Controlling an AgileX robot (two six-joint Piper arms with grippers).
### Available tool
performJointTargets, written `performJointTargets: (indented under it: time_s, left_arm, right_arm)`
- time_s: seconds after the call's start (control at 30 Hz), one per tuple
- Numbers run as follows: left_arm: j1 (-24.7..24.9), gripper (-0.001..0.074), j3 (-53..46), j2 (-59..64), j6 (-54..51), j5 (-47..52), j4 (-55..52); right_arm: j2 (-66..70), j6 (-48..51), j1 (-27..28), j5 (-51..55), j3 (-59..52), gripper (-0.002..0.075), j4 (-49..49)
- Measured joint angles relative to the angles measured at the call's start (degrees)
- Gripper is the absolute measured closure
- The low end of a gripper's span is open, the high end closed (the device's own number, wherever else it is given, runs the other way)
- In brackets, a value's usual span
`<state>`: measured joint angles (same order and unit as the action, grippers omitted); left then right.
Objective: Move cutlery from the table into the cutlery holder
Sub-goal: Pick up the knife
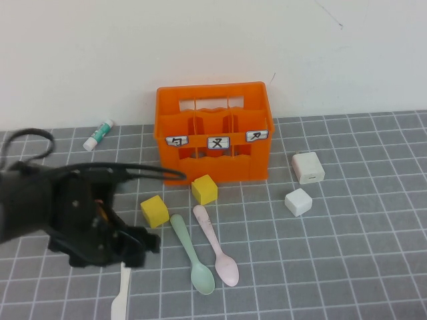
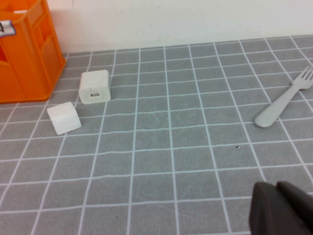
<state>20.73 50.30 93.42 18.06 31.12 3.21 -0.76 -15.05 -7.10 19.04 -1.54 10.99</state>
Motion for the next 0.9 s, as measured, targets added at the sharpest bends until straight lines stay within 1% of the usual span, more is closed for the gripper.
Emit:
performJointTargets:
  time_s: [0.07, 0.13, 0.2, 0.37, 0.47, 0.63, 0.8, 0.87, 0.9]
  left_arm:
    - [1.0, 0.0241, 0.0, 1.8, 0.0, 0.0, 0.1]
    - [1.8, 0.024, 0.0, 3.6, -0.1, 0.0, 0.4]
    - [2.2, 0.0256, 0.0, 5.4, -0.1, 0.0, 0.8]
    - [2.6, 0.0335, 0.0, 9.1, -0.1, -0.3, 1.5]
    - [2.6, 0.037, 0.0, 9.5, 0.0, -0.4, 1.3]
    - [2.6, 0.0388, 0.0, 9.6, 0.0, -0.4, 0.4]
    - [2.6, 0.0391, 0.0, 9.6, 0.0, -1.1, -0.1]
    - [2.6, 0.0407, 0.0, 9.7, 0.0, -2.0, -0.2]
    - [2.6, 0.0428, 0.0, 9.7, 0.0, -2.5, -0.4]
  right_arm:
    - [0.0, 0.0, 0.0, 0.0, 0.0, 0.0729, 0.0]
    - [0.0, 0.0, 0.0, 0.0, 0.0, 0.0729, 0.0]
    - [0.0, 0.0, 0.0, 0.0, 0.0, 0.0729, 0.0]
    - [0.0, 0.0, 0.0, 0.0, 0.0, 0.0729, 0.0]
    - [0.0, 0.0, 0.0, 0.0, 0.0, 0.0729, 0.0]
    - [0.0, 0.0, 0.0, 0.0, 0.0, 0.0729, 0.0]
    - [0.0, 0.0, 0.0, 0.0, 0.0, 0.0729, 0.0]
    - [0.0, 0.0, 0.0, 0.0, 0.0, 0.0729, 0.0]
    - [0.0, 0.0, 0.0, 0.0, 0.0, 0.0729, 0.0]
